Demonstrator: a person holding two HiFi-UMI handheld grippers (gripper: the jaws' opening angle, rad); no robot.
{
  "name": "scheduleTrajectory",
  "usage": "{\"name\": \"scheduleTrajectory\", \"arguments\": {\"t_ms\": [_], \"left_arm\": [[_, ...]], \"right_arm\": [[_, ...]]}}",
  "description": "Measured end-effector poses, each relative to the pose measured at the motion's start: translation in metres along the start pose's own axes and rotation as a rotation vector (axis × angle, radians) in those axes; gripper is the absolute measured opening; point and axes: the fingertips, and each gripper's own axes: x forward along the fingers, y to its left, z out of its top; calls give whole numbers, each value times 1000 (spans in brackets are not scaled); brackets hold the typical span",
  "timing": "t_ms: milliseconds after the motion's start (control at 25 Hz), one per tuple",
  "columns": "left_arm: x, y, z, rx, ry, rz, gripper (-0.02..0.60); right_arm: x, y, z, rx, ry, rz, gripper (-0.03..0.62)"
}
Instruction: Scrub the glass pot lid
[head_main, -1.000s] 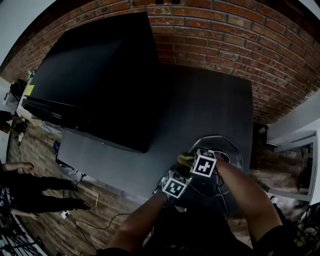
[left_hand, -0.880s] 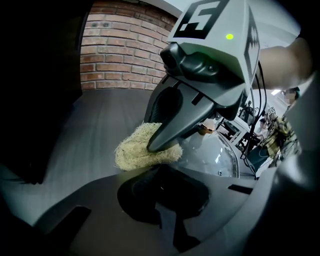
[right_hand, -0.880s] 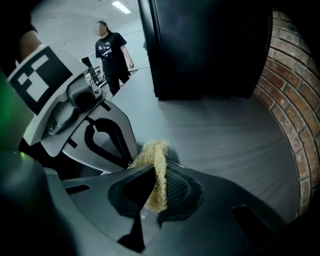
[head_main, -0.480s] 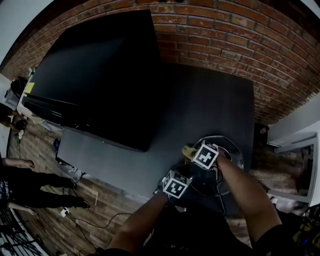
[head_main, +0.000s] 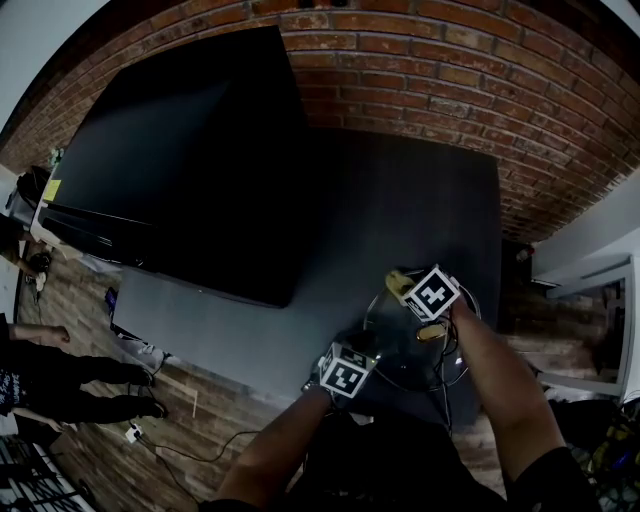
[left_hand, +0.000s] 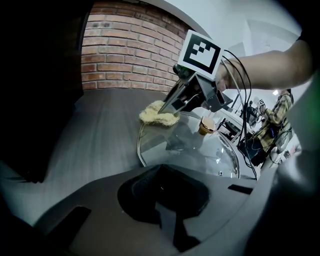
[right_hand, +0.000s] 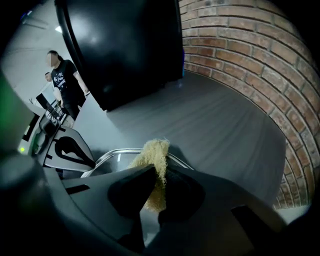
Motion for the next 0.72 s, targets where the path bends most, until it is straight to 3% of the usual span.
{"name": "scheduleTrajectory", "arguments": {"t_ms": [320, 720], "left_arm": [[-3, -1, 3, 0, 0, -1, 34], [-3, -1, 6, 1, -15, -6, 34]], "right_arm": [[-24, -46, -37, 185, -23, -66, 51], [-50, -76, -89, 333, -32, -146, 51]]}}
